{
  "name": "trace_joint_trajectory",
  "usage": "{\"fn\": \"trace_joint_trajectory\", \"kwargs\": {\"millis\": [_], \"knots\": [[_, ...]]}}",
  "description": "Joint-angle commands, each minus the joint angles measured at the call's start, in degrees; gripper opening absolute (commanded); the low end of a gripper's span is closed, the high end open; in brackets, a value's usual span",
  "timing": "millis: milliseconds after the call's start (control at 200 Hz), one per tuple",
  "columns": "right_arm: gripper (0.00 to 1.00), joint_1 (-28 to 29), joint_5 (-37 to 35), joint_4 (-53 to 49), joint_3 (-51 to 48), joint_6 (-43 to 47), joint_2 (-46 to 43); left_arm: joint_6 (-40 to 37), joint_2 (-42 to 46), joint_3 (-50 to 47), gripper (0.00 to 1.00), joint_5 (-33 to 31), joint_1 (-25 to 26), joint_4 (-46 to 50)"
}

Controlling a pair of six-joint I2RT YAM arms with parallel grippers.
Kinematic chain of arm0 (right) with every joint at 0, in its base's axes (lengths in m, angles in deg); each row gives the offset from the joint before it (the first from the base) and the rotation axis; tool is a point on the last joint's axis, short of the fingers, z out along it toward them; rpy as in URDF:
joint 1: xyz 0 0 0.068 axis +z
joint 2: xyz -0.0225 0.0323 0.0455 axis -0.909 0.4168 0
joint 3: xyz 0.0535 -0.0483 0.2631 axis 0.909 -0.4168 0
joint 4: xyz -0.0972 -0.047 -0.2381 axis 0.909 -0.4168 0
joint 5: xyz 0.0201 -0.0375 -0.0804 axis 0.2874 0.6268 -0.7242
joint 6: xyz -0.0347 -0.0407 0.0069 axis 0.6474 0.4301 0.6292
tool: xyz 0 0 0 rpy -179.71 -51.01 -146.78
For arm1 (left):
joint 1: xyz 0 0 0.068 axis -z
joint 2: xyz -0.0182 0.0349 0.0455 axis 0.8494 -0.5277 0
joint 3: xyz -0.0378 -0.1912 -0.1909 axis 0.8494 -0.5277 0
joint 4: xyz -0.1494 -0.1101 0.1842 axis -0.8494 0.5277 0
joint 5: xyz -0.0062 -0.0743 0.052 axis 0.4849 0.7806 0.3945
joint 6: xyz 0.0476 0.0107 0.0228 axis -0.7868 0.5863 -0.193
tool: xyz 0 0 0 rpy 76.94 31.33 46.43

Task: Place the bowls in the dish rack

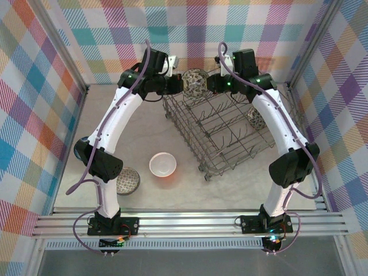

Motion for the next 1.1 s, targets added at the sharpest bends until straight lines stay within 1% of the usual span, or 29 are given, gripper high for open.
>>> {"fn": "trace_joint_trajectory", "kwargs": {"millis": [0, 60, 210, 310, 405, 520, 625, 745, 875, 965, 1010, 1095], "knots": [[0.08, 0.0, 0.2, 1.6, -0.8, -0.3, -2.5, 1.2, 0.0, 2.5, 0.04, 2.1, 0.6, -3.8], [0.05, 0.0, -1.0, 1.9, -1.4, -0.7, -3.0, 1.2, 0.0, 2.5, 0.08, 1.9, 0.9, -3.5], [0.02, 0.0, -4.9, 2.5, -2.8, -1.7, -3.9, 1.1, 0.0, 2.5, 0.27, 2.3, 1.0, -3.0], [0.0, 0.0, -7.9, 1.8, -3.1, -2.4, -4.2, 0.7, 0.1, 2.4, 0.36, 2.4, 1.1, -3.1], [0.0, 0.0, -12.0, 0.8, -4.1, -3.0, -5.0, -0.4, 0.5, 2.4, 0.48, 2.3, 1.0, -3.6], [0.0, -0.2, -18.7, 0.8, -6.9, -4.0, -6.9, -1.2, 0.9, 2.4, 0.55, 1.1, 0.8, -3.7], [0.0, -1.4, -27.7, -0.1, -9.4, -5.9, -8.8, -1.6, 1.3, 2.4, 0.59, 0.3, -0.5, -2.7], [0.0, -2.7, -37.8, -1.3, -12.8, -5.7, -11.2, -2.1, 2.3, 1.1, 0.59, -0.3, -2.1, -1.5], [0.0, -3.1, -49.6, -1.9, -17.6, -4.6, -13.0, -2.0, 4.6, -4.6, 0.6, -0.2, -3.6, -2.6], [0.0, -3.1, -55.7, -3.3, -19.9, -3.9, -12.7, -1.8, 6.2, -9.2, 0.6, 0.1, -4.2, -3.7], [0.0, -3.0, -59.8, -4.1, -21.0, -4.3, -12.5, -1.5, 6.9, -11.1, 0.6, 0.2, -4.6, -4.2], [0.0, -2.7, -65.7, -3.5, -24.2, -4.4, -13.0, -1.1, 8.1, -14.3, 0.6, 0.5, -5.1, -5.0]]}}
